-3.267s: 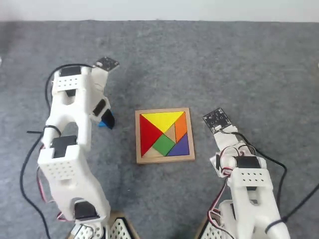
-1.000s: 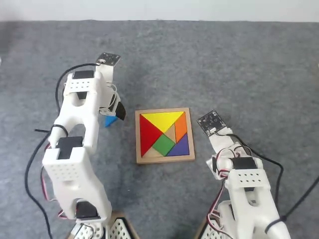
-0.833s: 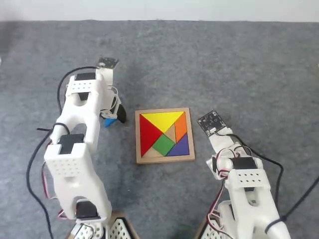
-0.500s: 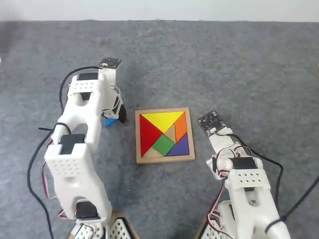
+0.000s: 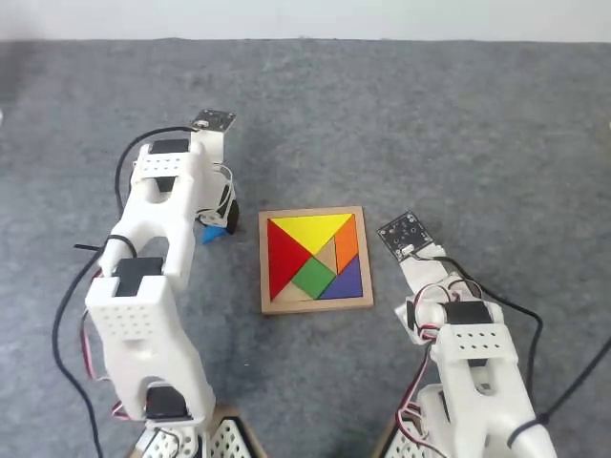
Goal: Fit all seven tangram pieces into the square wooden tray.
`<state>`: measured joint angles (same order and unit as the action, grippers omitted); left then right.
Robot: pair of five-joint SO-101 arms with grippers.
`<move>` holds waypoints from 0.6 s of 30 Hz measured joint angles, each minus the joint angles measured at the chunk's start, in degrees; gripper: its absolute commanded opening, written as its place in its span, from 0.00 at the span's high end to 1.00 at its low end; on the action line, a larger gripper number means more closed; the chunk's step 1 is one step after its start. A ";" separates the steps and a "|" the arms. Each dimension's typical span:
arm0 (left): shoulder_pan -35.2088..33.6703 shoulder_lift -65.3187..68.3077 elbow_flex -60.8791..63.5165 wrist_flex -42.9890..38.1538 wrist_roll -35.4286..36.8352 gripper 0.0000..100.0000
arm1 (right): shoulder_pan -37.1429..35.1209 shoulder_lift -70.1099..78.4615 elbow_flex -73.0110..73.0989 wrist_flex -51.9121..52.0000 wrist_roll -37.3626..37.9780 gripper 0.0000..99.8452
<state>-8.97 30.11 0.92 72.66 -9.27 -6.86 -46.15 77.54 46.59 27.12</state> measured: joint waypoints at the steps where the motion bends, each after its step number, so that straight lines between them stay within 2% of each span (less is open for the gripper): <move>1: 0.00 0.00 0.00 0.00 0.00 0.90 | 0.00 0.00 0.00 0.00 0.00 0.74; 5: -0.09 -0.09 -0.53 0.35 0.09 0.90 | 0.00 0.00 0.00 0.00 0.00 0.74; 11: -0.09 -2.02 -2.64 6.42 -0.62 0.90 | 0.00 0.00 0.00 0.00 0.00 0.74; 18: 5.54 -11.25 -2.64 15.65 -2.81 0.88 | 0.00 0.00 0.00 0.00 0.00 0.74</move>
<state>-3.43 18.86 -1.71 88.31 -12.09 -6.86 -46.15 77.54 46.59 27.12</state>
